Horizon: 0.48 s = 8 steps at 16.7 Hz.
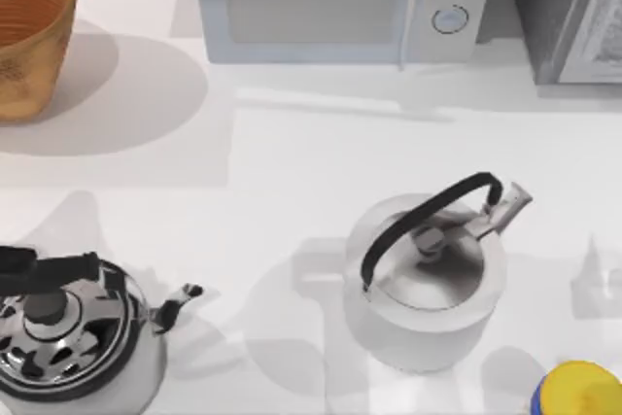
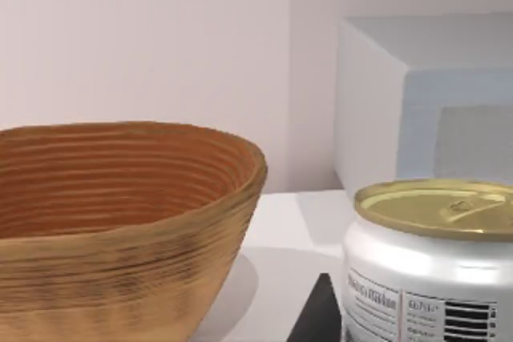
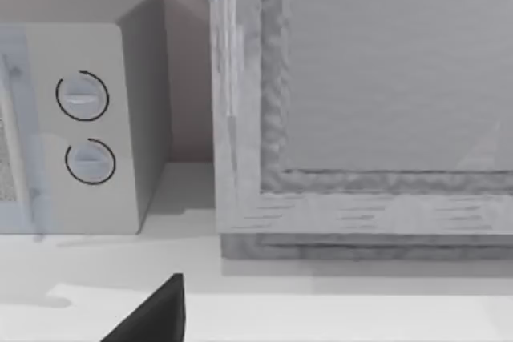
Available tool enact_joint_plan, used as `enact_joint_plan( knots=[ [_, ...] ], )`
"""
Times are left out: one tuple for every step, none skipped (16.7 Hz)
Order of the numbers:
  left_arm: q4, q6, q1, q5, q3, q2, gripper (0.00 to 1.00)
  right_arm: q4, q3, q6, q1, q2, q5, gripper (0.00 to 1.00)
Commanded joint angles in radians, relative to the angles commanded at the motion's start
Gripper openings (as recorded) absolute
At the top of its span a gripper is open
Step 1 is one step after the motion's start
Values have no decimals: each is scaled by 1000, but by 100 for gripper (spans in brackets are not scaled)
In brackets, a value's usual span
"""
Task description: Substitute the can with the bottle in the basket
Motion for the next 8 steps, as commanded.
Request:
enact_joint_plan(
  knots=[
    [40,5,-10,34,40,74,0,0,0,0,0,0,0,100],
    [84,10,-22,71,85,153,0,0,0,0,0,0,0,100],
    [132,16,-34,111,134,236,0,0,0,0,0,0,0,100],
    [184,22,-48,154,187,323,0,0,0,0,0,0,0,100],
    [238,30,-63,200,243,414,0,0,0,0,0,0,0,100],
    [296,37,-80,248,303,508,0,0,0,0,0,0,0,100],
    [356,46,-97,298,364,605,0,0,0,0,0,0,0,100],
    [417,54,-114,349,426,704,0,0,0,0,0,0,0,100]
  ],
)
